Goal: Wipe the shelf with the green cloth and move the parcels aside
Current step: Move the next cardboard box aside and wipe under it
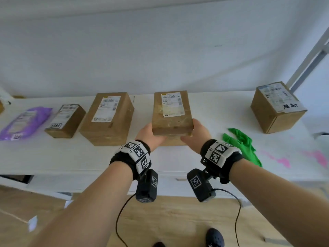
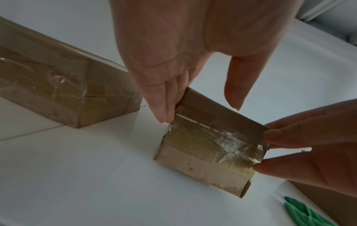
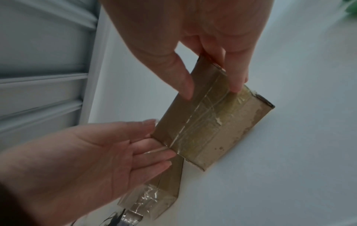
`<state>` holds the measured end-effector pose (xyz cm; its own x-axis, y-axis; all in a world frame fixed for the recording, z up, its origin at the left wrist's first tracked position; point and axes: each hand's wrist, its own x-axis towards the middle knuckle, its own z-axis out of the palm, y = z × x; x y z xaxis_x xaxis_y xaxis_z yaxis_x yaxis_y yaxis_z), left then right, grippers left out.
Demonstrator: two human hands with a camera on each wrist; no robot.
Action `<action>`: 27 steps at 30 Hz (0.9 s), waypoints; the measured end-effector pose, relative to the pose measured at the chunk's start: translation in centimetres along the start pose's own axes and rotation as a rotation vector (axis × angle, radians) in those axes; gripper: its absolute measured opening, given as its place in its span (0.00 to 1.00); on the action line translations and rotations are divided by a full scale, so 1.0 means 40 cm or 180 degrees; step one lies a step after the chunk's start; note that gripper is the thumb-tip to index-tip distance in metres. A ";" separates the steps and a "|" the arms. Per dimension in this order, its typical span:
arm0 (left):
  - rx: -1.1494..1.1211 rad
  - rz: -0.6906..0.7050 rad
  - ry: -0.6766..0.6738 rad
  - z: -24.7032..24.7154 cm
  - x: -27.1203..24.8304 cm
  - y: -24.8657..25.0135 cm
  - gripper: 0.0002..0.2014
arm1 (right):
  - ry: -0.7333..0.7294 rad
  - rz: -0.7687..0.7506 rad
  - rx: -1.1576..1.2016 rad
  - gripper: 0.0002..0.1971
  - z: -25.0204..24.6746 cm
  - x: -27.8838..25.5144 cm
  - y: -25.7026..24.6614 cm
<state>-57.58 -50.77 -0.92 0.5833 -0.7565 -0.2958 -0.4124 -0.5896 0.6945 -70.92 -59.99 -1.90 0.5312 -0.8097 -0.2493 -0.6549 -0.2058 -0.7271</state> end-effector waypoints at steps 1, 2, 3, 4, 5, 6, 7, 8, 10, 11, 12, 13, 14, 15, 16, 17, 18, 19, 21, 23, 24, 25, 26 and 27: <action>0.0027 -0.0002 -0.0033 -0.007 0.000 -0.014 0.25 | 0.0011 0.0024 0.0019 0.27 0.014 -0.008 -0.004; 0.0077 -0.0014 -0.0079 -0.012 -0.001 -0.025 0.26 | 0.0026 0.0046 0.0035 0.28 0.025 -0.016 -0.006; 0.0130 -0.0038 -0.0139 -0.016 0.000 -0.035 0.27 | 0.0033 0.0085 0.0030 0.28 0.034 -0.022 -0.005; 0.0188 -0.0075 -0.0222 -0.017 0.001 -0.044 0.28 | 0.0044 0.0127 0.0035 0.27 0.042 -0.028 -0.005; 0.0266 -0.0093 -0.0315 -0.017 -0.001 -0.051 0.30 | 0.0064 0.0172 0.0020 0.27 0.051 -0.036 -0.001; 0.0352 -0.0123 -0.0355 -0.018 0.000 -0.052 0.32 | 0.0052 0.0155 -0.0017 0.27 0.053 -0.035 0.000; 0.0456 -0.0143 -0.0398 -0.019 -0.002 -0.052 0.34 | 0.0040 0.0140 -0.0080 0.27 0.057 -0.035 0.003; 0.0580 -0.0143 -0.0420 -0.019 -0.004 -0.051 0.37 | 0.0024 0.0122 -0.0123 0.30 0.061 -0.037 0.007; 0.0861 -0.0091 -0.0355 -0.017 -0.016 -0.042 0.41 | -0.0067 0.0150 -0.0200 0.37 0.058 -0.043 0.017; 0.1030 -0.0014 -0.0251 -0.013 -0.025 -0.034 0.43 | -0.0091 0.0191 -0.0274 0.39 0.052 -0.047 0.025; 0.1221 0.0129 -0.0116 -0.007 -0.035 -0.021 0.43 | -0.0069 0.0213 -0.0383 0.39 0.042 -0.051 0.039; 0.1390 0.0341 0.0041 0.001 -0.045 -0.005 0.43 | -0.0010 0.0222 -0.0515 0.38 0.030 -0.057 0.054; 0.1495 0.0597 0.0166 0.012 -0.052 0.013 0.41 | 0.0085 0.0216 -0.0664 0.35 0.016 -0.063 0.074; 0.1532 0.0858 0.0230 0.026 -0.058 0.033 0.38 | 0.0195 0.0236 -0.0849 0.33 0.000 -0.071 0.095; 0.1540 0.1083 0.0202 0.043 -0.062 0.054 0.36 | 0.0296 0.0291 -0.1077 0.31 -0.017 -0.075 0.120; 0.1531 0.1270 0.0109 0.063 -0.067 0.076 0.33 | 0.0372 0.0395 -0.1326 0.30 -0.036 -0.080 0.149; 0.1502 0.1401 -0.0005 0.087 -0.069 0.096 0.31 | 0.0392 0.0555 -0.1522 0.30 -0.055 -0.084 0.182; 0.1472 0.1487 -0.0112 0.107 -0.070 0.109 0.29 | 0.0353 0.0712 -0.1621 0.30 -0.068 -0.089 0.208; 0.1514 0.1599 -0.0309 0.160 -0.065 0.132 0.26 | 0.0140 0.0819 -0.1653 0.30 -0.087 -0.094 0.269; 0.1726 0.1695 -0.0383 0.215 -0.055 0.150 0.25 | -0.0060 0.0684 -0.1735 0.31 -0.094 -0.088 0.319; 0.1830 0.1748 -0.0390 0.239 -0.050 0.161 0.24 | -0.0099 0.0598 -0.1784 0.32 -0.099 -0.080 0.342; 0.1905 0.1795 -0.0396 0.261 -0.048 0.173 0.24 | -0.0115 0.0511 -0.1805 0.32 -0.109 -0.067 0.362; 0.1951 0.1820 -0.0421 0.282 -0.044 0.185 0.24 | -0.0150 0.0412 -0.1822 0.31 -0.122 -0.051 0.381; 0.1970 0.1798 -0.0487 0.302 -0.040 0.196 0.24 | -0.0203 0.0304 -0.1843 0.29 -0.138 -0.033 0.398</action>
<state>-70.20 -57.63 -2.92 0.0921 -0.9874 -0.1291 -0.9473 -0.1268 0.2941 -85.03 -65.23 -9.62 0.4750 -0.8084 -0.3475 -0.8787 -0.4147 -0.2364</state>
